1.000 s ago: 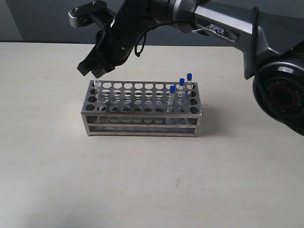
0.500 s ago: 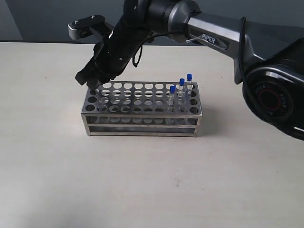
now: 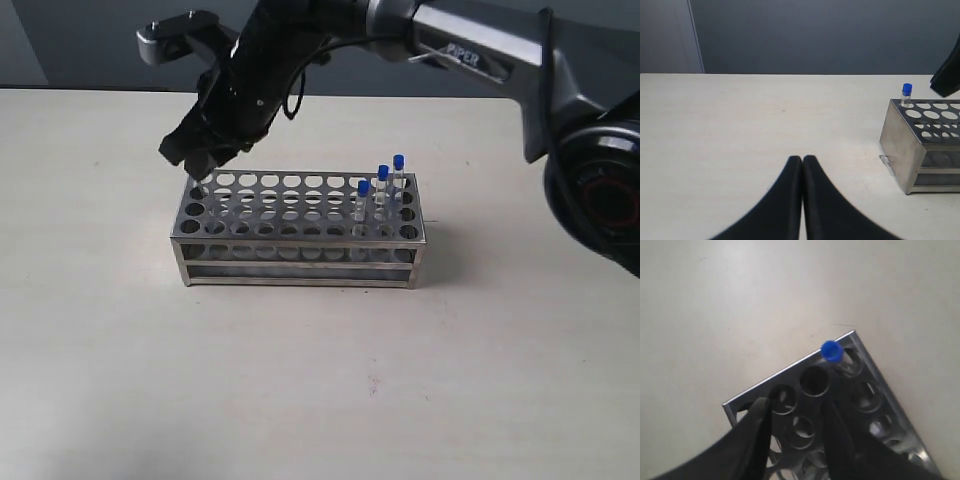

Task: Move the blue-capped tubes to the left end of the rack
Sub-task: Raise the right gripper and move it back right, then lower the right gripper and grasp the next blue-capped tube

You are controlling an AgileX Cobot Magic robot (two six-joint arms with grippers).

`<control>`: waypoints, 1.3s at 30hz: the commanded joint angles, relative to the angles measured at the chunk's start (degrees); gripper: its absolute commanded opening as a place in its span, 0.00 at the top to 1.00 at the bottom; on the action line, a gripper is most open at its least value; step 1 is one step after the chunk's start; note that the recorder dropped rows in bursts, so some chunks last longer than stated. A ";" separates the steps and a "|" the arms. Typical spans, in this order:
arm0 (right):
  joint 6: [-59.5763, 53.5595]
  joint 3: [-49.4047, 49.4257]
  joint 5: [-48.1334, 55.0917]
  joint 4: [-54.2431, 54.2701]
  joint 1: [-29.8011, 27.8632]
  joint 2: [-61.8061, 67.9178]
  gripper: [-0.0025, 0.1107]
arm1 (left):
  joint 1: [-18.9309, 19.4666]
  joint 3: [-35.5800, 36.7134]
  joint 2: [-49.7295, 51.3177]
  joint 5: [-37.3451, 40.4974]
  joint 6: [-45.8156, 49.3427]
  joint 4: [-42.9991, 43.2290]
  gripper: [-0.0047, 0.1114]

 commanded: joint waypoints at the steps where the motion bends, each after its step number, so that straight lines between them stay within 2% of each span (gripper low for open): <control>1: 5.16 -0.27 2.26 -9.65 -0.20 -4.94 0.67 | -0.36 -0.18 -0.20 -0.48 -0.03 -0.05 0.95; 5: 11.71 -0.27 8.94 -19.22 -1.00 -7.46 0.67 | -0.36 -0.18 -0.20 -0.48 -0.03 -0.05 0.95; 9: 14.36 0.42 9.56 -20.14 -3.94 -9.23 0.67 | -0.36 -0.18 -0.20 -0.48 -0.03 -0.05 0.95; 15: 15.01 10.01 9.56 -19.77 -7.76 -14.85 0.67 | -0.36 -0.18 -0.20 -0.48 -0.03 -0.05 0.95; 22: 15.01 21.46 8.23 -18.38 -8.18 -18.39 0.67 | -0.36 -0.18 -0.20 -0.48 -0.03 -0.05 0.95; 26: 15.01 23.07 5.48 -16.35 -8.18 -17.11 0.67 | -0.36 -0.18 -0.20 -0.36 -0.03 -0.16 0.95; 39: 15.01 23.45 1.77 -20.35 -8.18 -13.80 0.67 | -0.36 -0.18 -0.20 -0.36 -0.03 -0.16 0.95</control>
